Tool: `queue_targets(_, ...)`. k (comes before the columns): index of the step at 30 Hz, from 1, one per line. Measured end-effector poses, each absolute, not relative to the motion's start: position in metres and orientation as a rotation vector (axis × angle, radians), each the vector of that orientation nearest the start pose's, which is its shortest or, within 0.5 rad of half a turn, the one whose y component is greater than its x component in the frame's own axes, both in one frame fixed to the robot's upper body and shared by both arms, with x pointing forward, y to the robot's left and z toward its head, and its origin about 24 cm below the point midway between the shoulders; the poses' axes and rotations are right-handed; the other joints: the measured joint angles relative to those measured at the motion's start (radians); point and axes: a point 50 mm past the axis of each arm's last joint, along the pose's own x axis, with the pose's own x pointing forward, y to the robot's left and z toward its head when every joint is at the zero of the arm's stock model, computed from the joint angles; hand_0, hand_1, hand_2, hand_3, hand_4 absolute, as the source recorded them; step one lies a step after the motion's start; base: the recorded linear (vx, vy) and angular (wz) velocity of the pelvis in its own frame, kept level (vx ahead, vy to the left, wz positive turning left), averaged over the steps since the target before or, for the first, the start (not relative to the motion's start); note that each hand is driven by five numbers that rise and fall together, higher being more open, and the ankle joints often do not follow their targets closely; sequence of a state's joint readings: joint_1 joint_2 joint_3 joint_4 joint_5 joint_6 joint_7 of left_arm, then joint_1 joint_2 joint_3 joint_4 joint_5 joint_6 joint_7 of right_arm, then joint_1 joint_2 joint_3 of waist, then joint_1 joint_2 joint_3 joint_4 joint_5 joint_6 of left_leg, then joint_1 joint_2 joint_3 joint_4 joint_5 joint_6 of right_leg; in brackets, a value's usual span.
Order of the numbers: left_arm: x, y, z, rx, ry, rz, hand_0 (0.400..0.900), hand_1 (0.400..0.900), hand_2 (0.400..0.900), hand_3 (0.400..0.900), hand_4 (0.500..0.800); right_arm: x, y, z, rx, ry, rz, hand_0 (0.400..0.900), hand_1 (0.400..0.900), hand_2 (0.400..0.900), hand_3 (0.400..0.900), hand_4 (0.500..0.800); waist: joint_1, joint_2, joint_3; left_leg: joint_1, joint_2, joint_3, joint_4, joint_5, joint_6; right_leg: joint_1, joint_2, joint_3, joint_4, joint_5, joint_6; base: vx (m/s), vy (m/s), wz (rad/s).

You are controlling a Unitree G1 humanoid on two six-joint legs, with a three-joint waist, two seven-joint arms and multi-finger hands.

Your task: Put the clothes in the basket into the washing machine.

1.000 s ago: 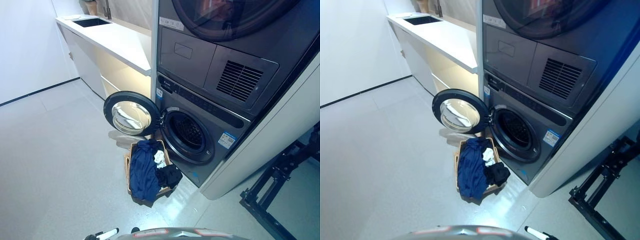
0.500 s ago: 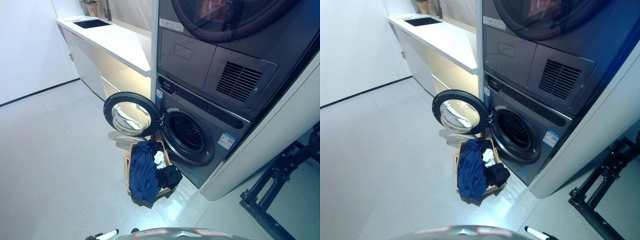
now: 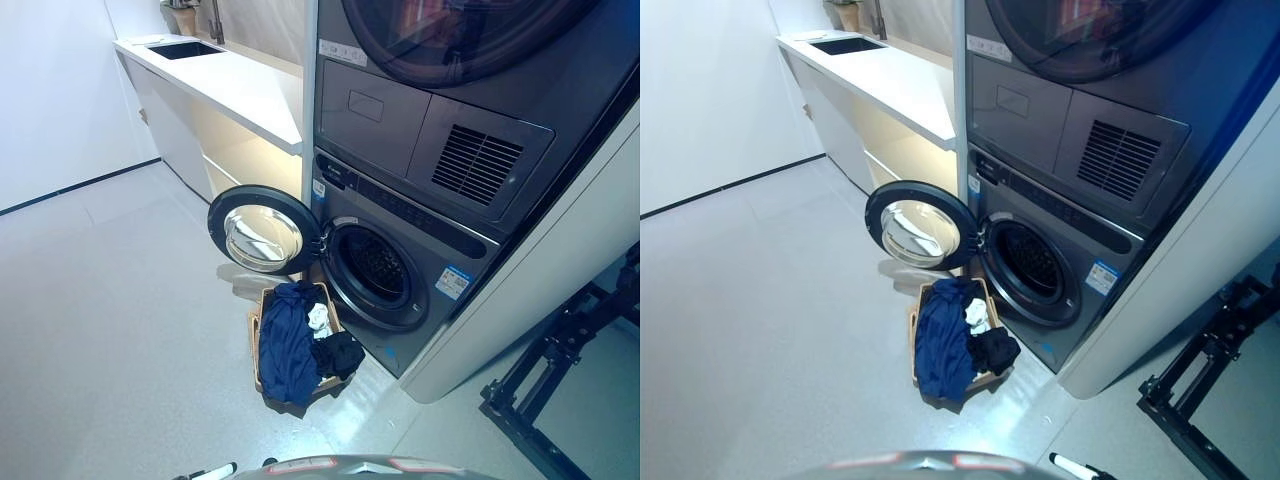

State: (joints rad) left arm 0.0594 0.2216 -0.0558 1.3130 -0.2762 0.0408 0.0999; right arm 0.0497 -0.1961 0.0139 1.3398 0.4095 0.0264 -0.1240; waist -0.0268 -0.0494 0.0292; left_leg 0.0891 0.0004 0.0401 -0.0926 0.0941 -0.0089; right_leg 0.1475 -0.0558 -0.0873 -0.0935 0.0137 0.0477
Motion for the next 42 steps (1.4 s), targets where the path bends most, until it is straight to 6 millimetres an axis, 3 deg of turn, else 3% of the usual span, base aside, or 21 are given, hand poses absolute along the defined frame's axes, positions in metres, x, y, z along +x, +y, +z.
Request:
queue_targets(7,0.045,0.241,-0.169,0.047,1.371,0.379,0.900,0.900,0.900,0.900,0.800,0.047,-0.233,-0.171,0.093,1.350,-0.499,0.900,0.900,0.900,0.900,0.800,-0.006,0.012,0.007,-0.036,0.007,-0.002,0.001,0.007,0.001,-0.046,0.006,0.000,0.029,-0.004,0.005,-0.06,-0.120,0.01)
queue_targets(11,0.054,0.241,-0.168,0.032,1.348,0.387,0.900,0.900,0.900,0.900,0.800,0.051,-0.232,-0.170,0.097,1.337,-0.494,0.900,0.900,0.900,0.900,0.800,-0.005,0.017,0.029,-0.078,0.016,-0.017,0.045,-0.002,-0.016,-0.067,0.017,-0.008,0.042,-0.018,-0.018,-0.01,-0.230,0.17)
queue_targets(12,0.056,0.239,-0.168,0.017,1.344,0.393,0.900,0.900,0.900,0.900,0.800,0.052,-0.233,-0.170,0.096,1.333,-0.495,0.900,0.900,0.900,0.900,0.800,0.001,0.028,0.038,-0.089,0.024,-0.019,0.070,-0.006,-0.025,-0.074,0.035,-0.012,0.065,-0.023,-0.021,-0.02,-0.217,0.23)
queue_targets(13,0.062,0.239,-0.167,0.005,1.330,0.399,0.900,0.900,0.900,0.900,0.800,0.060,-0.233,-0.169,0.097,1.315,-0.489,0.900,0.900,0.900,0.900,0.800,0.002,0.032,0.072,-0.115,0.033,-0.032,0.128,-0.023,-0.047,-0.088,0.045,-0.014,0.113,-0.053,-0.049,-0.02,-0.188,0.15)
queue_targets(14,0.074,0.239,-0.165,0.001,1.300,0.395,0.900,0.900,0.900,0.900,0.800,0.066,-0.232,-0.168,0.098,1.304,-0.483,0.900,0.900,0.900,0.900,0.800,0.001,0.025,0.111,-0.139,0.028,-0.043,0.196,-0.033,-0.081,-0.087,0.041,-0.018,0.130,-0.063,-0.058,0.03,-0.123,0.03)
queue_targets(15,0.077,0.235,-0.166,-0.012,1.296,0.390,0.900,0.900,0.900,0.900,0.800,0.069,-0.237,-0.167,0.089,1.294,-0.489,0.900,0.900,0.900,0.900,0.800,0.012,0.048,0.131,-0.150,0.049,-0.048,0.224,-0.046,-0.107,-0.093,0.062,-0.025,0.156,-0.073,-0.070,0.07,-0.173,-0.07)
queue_targets(16,0.081,0.233,-0.166,-0.027,1.286,0.393,0.900,0.900,0.900,0.900,0.800,0.075,-0.239,-0.165,0.085,1.279,-0.490,0.900,0.900,0.900,0.900,0.800,0.016,0.054,0.155,-0.166,0.045,-0.053,0.268,-0.048,-0.112,-0.108,0.054,-0.022,0.192,-0.091,-0.083,0.11,-0.120,-0.11)
queue_targets(18,0.090,0.225,-0.166,-0.066,1.266,0.387,0.900,0.900,0.900,0.900,0.800,0.083,-0.249,-0.161,0.063,1.252,-0.503,0.900,0.900,0.900,0.900,0.800,0.026,0.071,0.194,-0.221,0.047,-0.066,0.374,-0.043,-0.158,-0.132,0.053,-0.021,0.245,-0.110,-0.103,0.11,-0.018,-0.08)
queue_targets(21,0.078,0.216,-0.170,-0.100,1.307,0.388,0.900,0.900,0.900,0.900,0.800,0.093,-0.261,-0.156,0.038,1.221,-0.518,0.900,0.900,0.900,0.900,0.800,0.026,0.078,0.199,-0.243,-0.005,-0.054,0.431,-0.073,-0.119,-0.138,0.022,-0.016,0.243,-0.106,-0.111,0.20,0.059,-0.09)
queue_targets(23,0.078,0.217,-0.170,-0.110,1.302,0.397,0.900,0.900,0.900,0.900,0.800,0.094,-0.262,-0.155,0.037,1.221,-0.520,0.900,0.900,0.900,0.900,0.800,0.031,0.074,0.203,-0.241,-0.022,-0.056,0.320,-0.081,-0.104,-0.148,0.021,-0.010,0.237,-0.105,-0.111,0.36,0.151,-0.15)
queue_targets(26,0.076,0.216,-0.170,-0.112,1.307,0.397,0.900,0.900,0.900,0.900,0.800,0.097,-0.264,-0.154,0.035,1.210,-0.523,0.900,0.900,0.900,0.900,0.800,0.035,0.076,0.203,-0.228,-0.017,-0.074,0.023,-0.051,-0.107,-0.131,0.045,0.011,0.163,-0.079,-0.105,0.31,0.163,-0.16)
queue_targets(30,0.061,0.217,-0.172,-0.120,1.343,0.420,0.900,0.900,0.900,0.900,0.800,0.098,-0.270,-0.152,0.056,1.191,-0.558,0.900,0.900,0.900,0.900,0.800,0.068,0.095,0.203,-0.231,0.045,-0.059,0.005,-0.027,-0.104,-0.068,0.084,0.080,0.055,-0.062,-0.094,0.48,0.335,-0.31)
queue_targets(32,0.060,0.219,-0.172,-0.120,1.349,0.430,0.900,0.900,0.900,0.900,0.800,0.102,-0.270,-0.151,0.052,1.174,-0.550,0.900,0.900,0.900,0.900,0.800,0.077,0.080,0.191,-0.262,0.031,-0.040,0.027,0.007,-0.098,-0.091,0.060,0.109,0.044,-0.068,-0.079,0.38,0.347,-0.37)
queue_targets(34,0.063,0.223,-0.171,-0.111,1.335,0.436,0.900,0.900,0.900,0.900,0.800,0.106,-0.266,-0.151,0.071,1.163,-0.549,0.900,0.900,0.900,0.900,0.800,0.089,0.052,0.194,-0.267,0.015,0.001,0.038,0.079,-0.004,-0.107,0.031,0.109,0.067,-0.088,-0.032,0.40,0.388,-0.15)
queue_targets(35,0.067,0.230,-0.169,-0.095,1.321,0.446,0.900,0.900,0.900,0.900,0.800,0.105,-0.259,-0.153,0.074,1.175,-0.527,0.900,0.900,0.900,0.900,0.800,0.088,0.019,0.185,-0.274,0.000,0.013,0.054,0.081,0.040,-0.122,0.008,0.106,0.103,-0.117,-0.011,0.32,0.321,0.04)
queue_targets(36,0.075,0.237,-0.166,-0.081,1.291,0.452,0.900,0.900,0.900,0.900,0.800,0.107,-0.251,-0.155,0.079,1.176,-0.503,0.900,0.900,0.900,0.900,0.800,0.087,-0.004,0.177,-0.272,-0.012,0.023,0.052,0.064,0.053,-0.147,-0.005,0.084,0.145,-0.110,0.004,0.20,0.207,0.03)
queue_targets(38,0.099,0.244,-0.159,-0.065,1.216,0.443,0.900,0.900,0.900,0.900,0.800,0.109,-0.245,-0.156,0.092,1.173,-0.493,0.900,0.900,0.900,0.900,0.800,0.075,-0.009,0.177,-0.258,-0.012,0.019,0.050,0.059,0.074,-0.185,-0.009,0.047,0.257,-0.112,0.018,0.26,0.348,0.07)
queue_targets(40,0.120,0.249,-0.152,-0.046,1.151,0.432,0.900,0.900,0.900,0.900,0.800,0.118,-0.240,-0.155,0.119,1.143,-0.485,0.900,0.900,0.900,0.900,0.800,0.067,-0.006,0.179,-0.213,-0.011,0.007,0.045,0.037,0.090,-0.277,-0.022,0.025,0.507,-0.122,0.039,0.21,0.268,0.08)
queue_targets(42,0.134,0.256,-0.145,-0.023,1.105,0.425,0.900,0.900,0.900,0.900,0.800,0.126,-0.234,-0.153,0.132,1.113,-0.463,0.900,0.900,0.900,0.900,0.800,0.047,-0.011,0.175,-0.182,-0.030,-0.005,0.055,0.013,0.105,-0.330,-0.051,0.024,0.679,-0.127,0.039,0.20,0.203,0.05)
